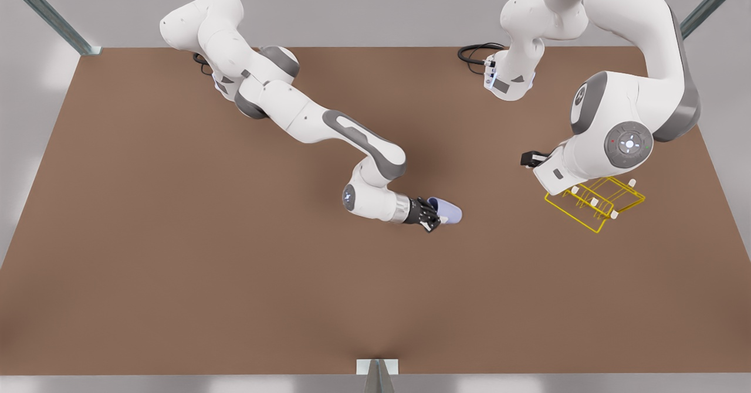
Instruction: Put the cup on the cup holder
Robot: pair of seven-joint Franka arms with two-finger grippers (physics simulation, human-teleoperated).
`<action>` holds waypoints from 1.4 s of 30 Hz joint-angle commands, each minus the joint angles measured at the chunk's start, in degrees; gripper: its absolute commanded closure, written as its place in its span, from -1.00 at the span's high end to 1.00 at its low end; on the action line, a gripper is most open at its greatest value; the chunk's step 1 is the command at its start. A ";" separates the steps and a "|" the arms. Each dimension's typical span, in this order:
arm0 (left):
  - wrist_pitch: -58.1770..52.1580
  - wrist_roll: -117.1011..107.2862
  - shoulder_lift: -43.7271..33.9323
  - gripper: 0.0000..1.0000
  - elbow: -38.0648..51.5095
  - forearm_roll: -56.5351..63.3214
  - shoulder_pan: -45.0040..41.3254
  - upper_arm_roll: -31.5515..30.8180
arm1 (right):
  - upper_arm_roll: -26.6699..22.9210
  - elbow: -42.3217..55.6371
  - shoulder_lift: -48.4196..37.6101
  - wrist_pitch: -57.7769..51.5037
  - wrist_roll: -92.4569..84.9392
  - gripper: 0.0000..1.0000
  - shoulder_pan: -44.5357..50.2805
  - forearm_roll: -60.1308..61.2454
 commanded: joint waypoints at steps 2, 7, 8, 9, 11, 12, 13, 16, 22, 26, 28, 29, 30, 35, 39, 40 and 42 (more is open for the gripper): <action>-0.03 -0.04 0.04 1.00 0.02 0.04 -0.01 -0.02 | 0.03 -0.33 -0.17 0.03 8.28 1.00 0.00 -0.27; -0.03 -0.04 -0.04 1.00 0.02 0.04 -0.01 -0.02 | -0.15 -3.48 -0.78 -0.23 7.59 1.00 -0.88 -7.03; -0.03 -0.04 -0.04 1.00 0.11 0.04 -0.01 0.07 | -0.15 -6.30 -1.84 -0.32 4.68 1.00 -2.29 -7.47; -0.03 -0.04 -0.04 1.00 0.11 0.04 -0.01 0.07 | -0.06 -8.58 -2.89 -0.75 3.02 1.00 -3.16 -7.47; -0.03 -0.04 0.04 1.00 0.02 0.04 -0.01 -0.02 | -0.06 -10.08 -4.48 -5.94 0.73 1.00 -4.66 -7.83; -0.03 -0.04 0.04 1.00 0.02 0.04 -0.01 -0.02 | -0.06 -11.23 -5.97 -9.10 0.73 1.00 -5.72 -7.83; -0.12 -0.04 0.04 1.00 0.02 0.04 -0.01 -0.02 | -0.06 -11.23 -6.32 -9.90 0.81 1.00 -5.89 -7.83; -0.65 -2.41 0.04 1.00 0.29 0.04 -1.76 0.07 | -0.15 -12.72 -7.99 -13.06 0.37 1.00 -7.12 -11.07; 0.76 -39.84 4.43 1.00 0.99 -0.48 -9.15 -0.02 | -11.04 -20.98 -19.50 -32.04 -19.22 1.00 -12.49 -11.25; 27.72 -98.01 7.17 1.00 -5.94 -1.19 -12.14 -0.11 | -25.97 -35.21 -32.77 -46.79 -45.39 1.00 -16.79 -9.23; 35.99 -117.43 10.59 1.00 -8.49 -4.88 -14.94 -0.11 | -37.15 -35.48 -39.18 -57.26 -59.64 1.00 -17.93 -14.12; 39.51 -121.59 10.24 1.00 -11.40 -4.97 -16.27 -0.11 | -36.98 -35.48 -45.60 -58.15 -60.10 1.00 -20.04 -24.43; 50.13 -122.03 5.33 1.00 -20.88 -4.79 -16.79 -0.19 | -34.70 -35.57 -52.45 -59.90 -60.01 1.00 -22.32 -33.21; 64.39 -122.47 4.26 1.00 -31.27 -11.29 -16.27 -0.19 | -24.23 -35.92 -62.76 -64.74 -58.86 1.00 -32.87 -40.87; 63.16 -136.45 4.97 1.00 -31.79 -16.57 -14.60 -0.19 | -25.63 -40.34 -61.79 -59.46 -66.95 1.00 -38.59 -40.61; 62.98 -136.71 5.14 1.00 -31.88 -16.66 -14.60 -0.19 | -25.99 -37.42 -60.99 -60.00 -66.95 1.00 -38.85 -38.42; 63.16 -136.63 6.28 1.00 -32.23 -16.48 -14.77 -0.19 | -25.81 -36.89 -60.64 -60.26 -66.77 1.00 -38.24 -38.06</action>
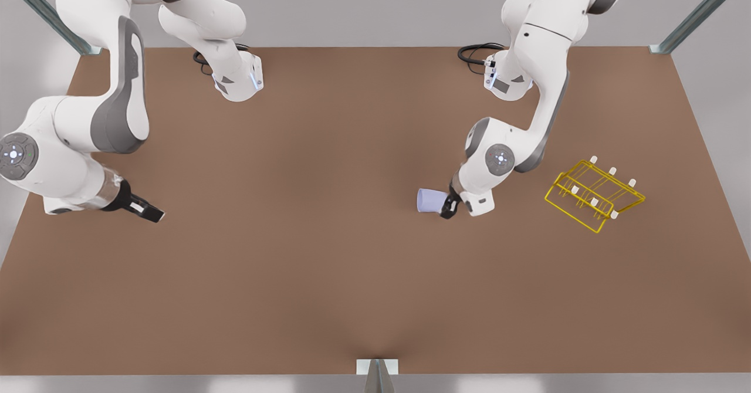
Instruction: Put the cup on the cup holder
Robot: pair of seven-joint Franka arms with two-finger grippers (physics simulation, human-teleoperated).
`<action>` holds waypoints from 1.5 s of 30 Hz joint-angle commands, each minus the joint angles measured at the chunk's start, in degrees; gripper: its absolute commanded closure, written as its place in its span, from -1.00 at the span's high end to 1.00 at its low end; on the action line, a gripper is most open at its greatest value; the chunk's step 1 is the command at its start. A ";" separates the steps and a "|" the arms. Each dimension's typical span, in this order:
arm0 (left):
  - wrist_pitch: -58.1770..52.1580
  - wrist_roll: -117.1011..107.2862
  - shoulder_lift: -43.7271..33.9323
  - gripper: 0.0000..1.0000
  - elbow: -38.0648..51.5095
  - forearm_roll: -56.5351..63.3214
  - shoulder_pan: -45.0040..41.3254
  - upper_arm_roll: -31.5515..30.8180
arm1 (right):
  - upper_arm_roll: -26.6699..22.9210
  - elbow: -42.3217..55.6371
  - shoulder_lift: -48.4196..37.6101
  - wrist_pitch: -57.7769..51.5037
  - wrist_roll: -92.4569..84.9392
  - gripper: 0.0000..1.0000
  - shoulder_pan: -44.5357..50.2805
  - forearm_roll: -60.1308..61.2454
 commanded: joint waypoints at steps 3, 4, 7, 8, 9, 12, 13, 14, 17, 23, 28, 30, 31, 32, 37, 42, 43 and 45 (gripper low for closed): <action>3.08 -46.80 2.27 1.00 -0.04 1.41 -0.93 -0.01 | 0.37 1.29 0.35 -1.65 -25.64 1.00 0.51 0.55; -0.52 -46.17 2.71 1.00 0.05 2.02 -0.93 -0.01 | 0.45 1.21 0.26 -1.65 -25.20 1.00 0.85 0.46; -0.61 -46.17 4.47 1.00 0.57 2.29 -0.93 -0.01 | 0.45 1.03 0.26 -1.38 -25.29 1.00 0.86 0.55; -1.14 -46.17 6.67 1.00 2.77 2.64 -0.93 -0.01 | 0.45 0.77 -0.36 -0.86 -25.73 1.00 1.03 0.46; -2.55 -46.17 6.67 1.00 2.95 3.08 -0.93 -0.10 | 0.45 0.07 -0.71 -0.86 -25.73 1.00 1.56 0.29; -2.99 -46.26 6.40 1.00 2.95 3.26 -1.89 -0.45 | 0.45 -0.29 -0.45 0.72 -25.90 1.00 1.74 0.38; -2.90 -46.17 6.67 1.00 2.86 3.26 -1.89 -0.45 | 0.45 0.06 -0.09 0.64 -25.99 1.00 1.82 0.46; -3.33 -46.17 6.67 1.00 2.68 3.26 -2.25 -0.45 | 0.45 0.06 0.08 0.64 -26.17 1.00 1.74 0.46; -2.81 -46.08 6.93 1.00 2.68 3.35 -2.33 -1.24 | 0.45 0.15 -0.01 0.64 -29.60 1.00 1.74 0.38; -0.35 -41.16 9.04 1.00 2.95 4.05 -2.25 -1.24 | 0.37 1.29 0.34 0.02 -29.51 1.00 1.65 0.64; 1.15 -41.16 9.83 1.00 2.95 4.05 -2.16 -1.41 | 0.37 1.21 0.26 0.11 -29.07 1.00 1.65 0.11; 1.15 -41.07 10.36 1.00 2.95 4.05 -2.25 -1.24 | 0.37 1.21 0.34 0.55 -29.42 1.00 1.47 0.11; 1.15 -41.07 10.71 1.00 2.95 4.05 -2.25 -1.24 | 0.37 1.21 0.35 0.55 -29.42 1.00 1.56 0.11; 1.15 -41.07 10.80 1.00 2.95 4.14 -2.25 -1.24 | 0.28 1.21 0.26 0.55 -28.98 1.00 1.65 0.02; 2.03 -41.16 12.12 1.00 3.03 4.14 -2.33 -2.82 | 0.37 1.21 0.08 0.46 -29.07 1.00 1.65 0.02; 2.99 -41.16 13.61 1.00 3.03 5.10 -2.33 -2.91 | 0.28 1.21 0.17 0.46 -28.98 1.00 1.56 0.02; 2.99 -41.16 13.61 1.00 3.03 5.10 -2.33 -2.91 | 0.28 1.21 -0.01 0.46 -28.63 1.00 1.74 0.02; 3.26 -41.16 13.96 1.00 3.12 5.10 -2.33 -2.91 | 0.37 1.12 -0.36 0.46 -27.75 1.00 1.74 -0.06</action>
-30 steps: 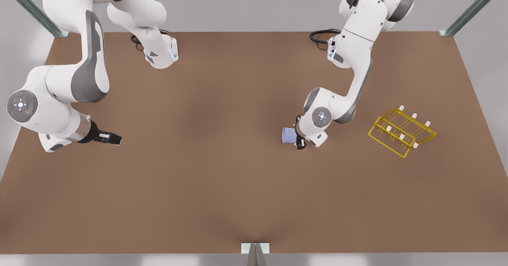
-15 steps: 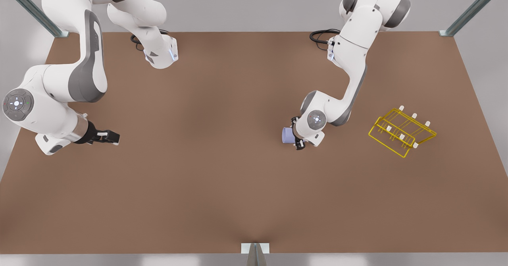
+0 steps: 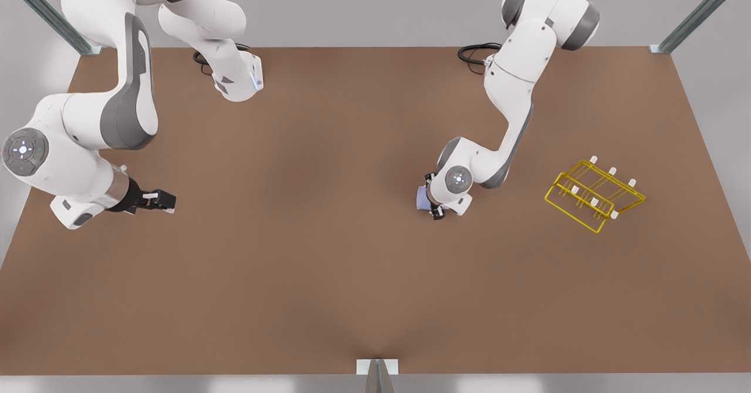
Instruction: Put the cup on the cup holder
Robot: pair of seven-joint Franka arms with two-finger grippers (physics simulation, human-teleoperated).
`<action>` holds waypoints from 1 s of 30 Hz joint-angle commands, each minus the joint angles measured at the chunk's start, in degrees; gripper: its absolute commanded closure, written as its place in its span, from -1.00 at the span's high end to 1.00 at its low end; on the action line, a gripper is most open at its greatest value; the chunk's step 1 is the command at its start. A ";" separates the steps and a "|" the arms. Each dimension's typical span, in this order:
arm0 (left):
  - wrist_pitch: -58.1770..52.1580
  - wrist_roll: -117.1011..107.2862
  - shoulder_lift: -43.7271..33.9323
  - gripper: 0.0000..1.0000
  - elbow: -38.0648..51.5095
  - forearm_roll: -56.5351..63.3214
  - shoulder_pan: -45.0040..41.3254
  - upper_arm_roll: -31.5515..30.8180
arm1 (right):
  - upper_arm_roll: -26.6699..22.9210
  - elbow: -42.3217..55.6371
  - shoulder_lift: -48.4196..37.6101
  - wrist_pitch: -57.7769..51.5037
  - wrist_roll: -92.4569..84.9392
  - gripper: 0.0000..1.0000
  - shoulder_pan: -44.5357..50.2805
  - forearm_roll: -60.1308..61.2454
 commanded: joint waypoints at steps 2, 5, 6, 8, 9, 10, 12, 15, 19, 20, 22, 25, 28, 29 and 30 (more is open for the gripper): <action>0.39 -2.50 -0.26 0.26 0.04 0.11 -0.01 -0.01 | 0.11 -3.77 -3.26 0.68 -0.60 1.00 0.13 -0.87; -0.05 -2.41 -0.70 0.17 0.04 0.11 0.08 -0.09 | 0.11 -8.44 -6.17 4.37 -0.60 1.00 0.39 -0.78; -0.40 -2.23 -0.62 0.19 0.83 -0.06 0.08 -0.09 | 0.11 -8.17 -5.73 4.37 -0.60 1.00 0.39 -0.69; -14.63 -2.76 -0.26 0.19 8.65 -0.06 0.08 0.43 | 0.11 -7.65 -5.37 4.37 -0.60 1.00 0.39 -0.52; -21.65 -3.20 -0.62 0.19 12.69 1.51 0.16 0.87 | 0.11 -7.56 -5.29 4.37 -0.60 1.00 0.39 -0.52; -30.71 -4.78 -0.53 0.19 17.70 7.92 0.25 0.78 | 0.11 -7.56 -5.29 4.29 -0.60 1.00 0.39 -0.52; -38.10 -4.79 -1.32 0.19 18.85 15.58 -14.84 20.18 | 0.03 -7.47 -5.29 4.29 -0.60 1.00 0.31 -0.43; -45.31 -4.52 4.12 0.19 17.01 29.98 -37.78 46.28 | 0.02 -7.21 -4.94 4.28 -0.69 1.00 0.31 -0.43; -42.77 6.82 11.16 0.19 8.48 39.58 -51.95 65.56 | 0.02 -7.12 -4.93 4.11 -0.69 1.00 0.31 -0.43; -41.36 7.34 12.13 0.19 7.42 39.58 -52.31 66.70 | 0.02 -7.12 -4.85 4.02 -0.69 1.00 0.31 -0.43; -35.82 9.98 13.80 0.19 5.05 39.49 -53.45 70.04 | 0.02 -7.12 -4.85 3.93 -0.69 1.00 0.31 -0.43; -33.89 11.39 14.76 0.19 5.23 39.67 -50.90 70.13 | 0.02 -7.12 -4.85 3.93 -0.69 1.00 0.13 -0.43; -33.98 11.74 16.43 0.19 2.68 39.67 -50.37 70.31 | 0.02 -7.12 -4.49 3.93 -0.87 1.00 0.04 -0.43; -33.97 11.74 16.43 0.19 0.92 39.58 -50.20 70.31 | -0.06 -7.12 -4.49 3.93 -0.78 1.00 0.04 -0.43; -33.97 11.57 16.43 0.19 -0.48 39.31 -50.64 70.31 | 0.02 -7.12 -4.49 3.85 -0.78 1.00 0.04 -0.43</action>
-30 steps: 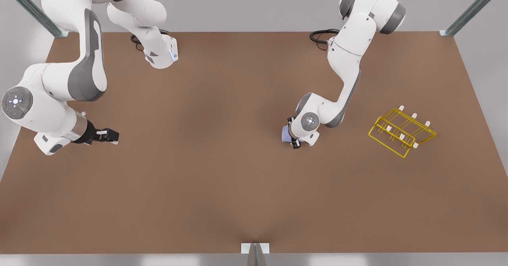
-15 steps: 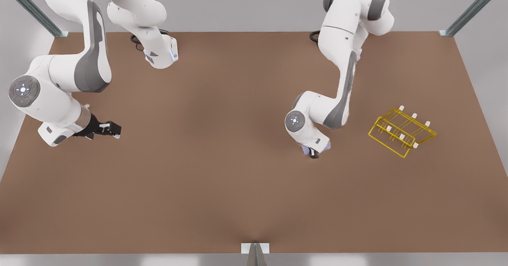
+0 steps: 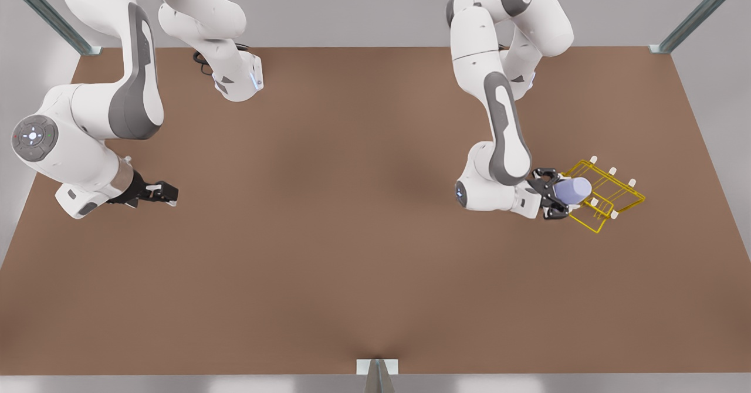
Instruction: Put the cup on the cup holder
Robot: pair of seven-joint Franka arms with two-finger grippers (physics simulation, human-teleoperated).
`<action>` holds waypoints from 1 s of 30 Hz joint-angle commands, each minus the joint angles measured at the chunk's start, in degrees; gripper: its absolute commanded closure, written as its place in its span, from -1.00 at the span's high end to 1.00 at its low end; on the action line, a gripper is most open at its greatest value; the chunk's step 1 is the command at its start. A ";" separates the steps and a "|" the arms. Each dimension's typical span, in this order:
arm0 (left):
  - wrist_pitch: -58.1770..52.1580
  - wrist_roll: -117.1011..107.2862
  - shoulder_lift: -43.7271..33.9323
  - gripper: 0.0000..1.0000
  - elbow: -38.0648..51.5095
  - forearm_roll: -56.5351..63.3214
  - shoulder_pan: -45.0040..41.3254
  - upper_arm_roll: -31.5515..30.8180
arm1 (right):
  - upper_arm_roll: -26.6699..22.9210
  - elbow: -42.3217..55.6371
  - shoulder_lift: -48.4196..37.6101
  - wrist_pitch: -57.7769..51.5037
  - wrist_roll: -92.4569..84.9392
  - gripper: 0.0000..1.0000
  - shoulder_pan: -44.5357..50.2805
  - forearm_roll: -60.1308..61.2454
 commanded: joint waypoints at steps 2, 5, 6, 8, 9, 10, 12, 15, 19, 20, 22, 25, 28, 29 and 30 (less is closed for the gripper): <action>0.56 6.18 0.14 0.19 -2.75 0.34 0.14 0.06 | -0.04 0.08 0.04 -0.02 -0.32 1.00 -0.08 0.04; 2.41 6.36 -0.04 0.19 -4.51 1.04 1.64 1.19 | -0.04 0.08 0.04 -0.11 -0.32 1.00 -0.17 0.13; 2.76 6.44 0.05 0.19 -5.04 1.13 1.64 1.55 | -0.04 0.08 0.04 -0.11 -0.41 1.00 -0.25 0.13; 4.34 5.74 0.05 0.19 -6.80 1.04 1.11 1.64 | -0.04 0.08 0.04 -0.20 -0.33 1.00 -0.25 0.13; 4.43 5.74 0.05 0.19 -6.97 1.04 1.11 1.64 | -0.04 0.00 0.04 -0.20 -0.41 1.00 -0.25 0.13; 4.78 5.65 0.05 0.19 -7.06 1.04 1.11 1.55 | -0.04 0.00 0.04 -0.20 -0.41 1.00 -0.25 0.13; 6.71 4.78 0.49 0.20 -8.11 0.69 1.11 1.55 | -0.04 0.08 0.04 -0.20 -0.41 1.00 -0.25 0.13; 9.52 -1.55 0.84 0.21 -8.56 0.43 1.37 1.55 | -0.04 0.00 0.04 -0.29 -0.41 1.00 -0.25 0.13; 10.40 -5.77 1.19 0.25 -8.20 0.16 1.11 1.55 | -0.13 -0.01 0.04 -0.37 -0.59 1.00 -0.34 0.13; 10.76 -6.39 1.19 0.25 -8.21 0.34 1.20 1.55 | -0.13 -0.01 0.04 -0.37 -0.50 1.00 -0.34 0.13; 11.28 -6.39 1.37 0.25 -8.29 0.51 1.46 1.64 | -0.21 -0.01 0.04 -0.37 -0.32 1.00 -0.25 0.13; 12.16 -6.30 1.63 0.25 -8.38 1.04 1.72 1.64 | -0.21 -0.01 0.13 -0.37 -0.32 1.00 -0.34 0.13; 12.69 -6.04 2.34 0.25 -9.08 2.62 1.81 1.82 | -0.21 -0.01 0.13 -0.37 -0.41 1.00 -0.34 0.13; 12.69 -5.51 2.25 0.25 -10.05 2.89 1.46 1.82 | -0.30 -0.01 0.13 -0.37 -0.59 1.00 -0.34 0.13; 12.69 -5.42 2.34 0.25 -10.40 2.97 1.37 2.25 | -0.30 -0.01 0.13 -0.37 -0.50 1.00 -0.34 0.13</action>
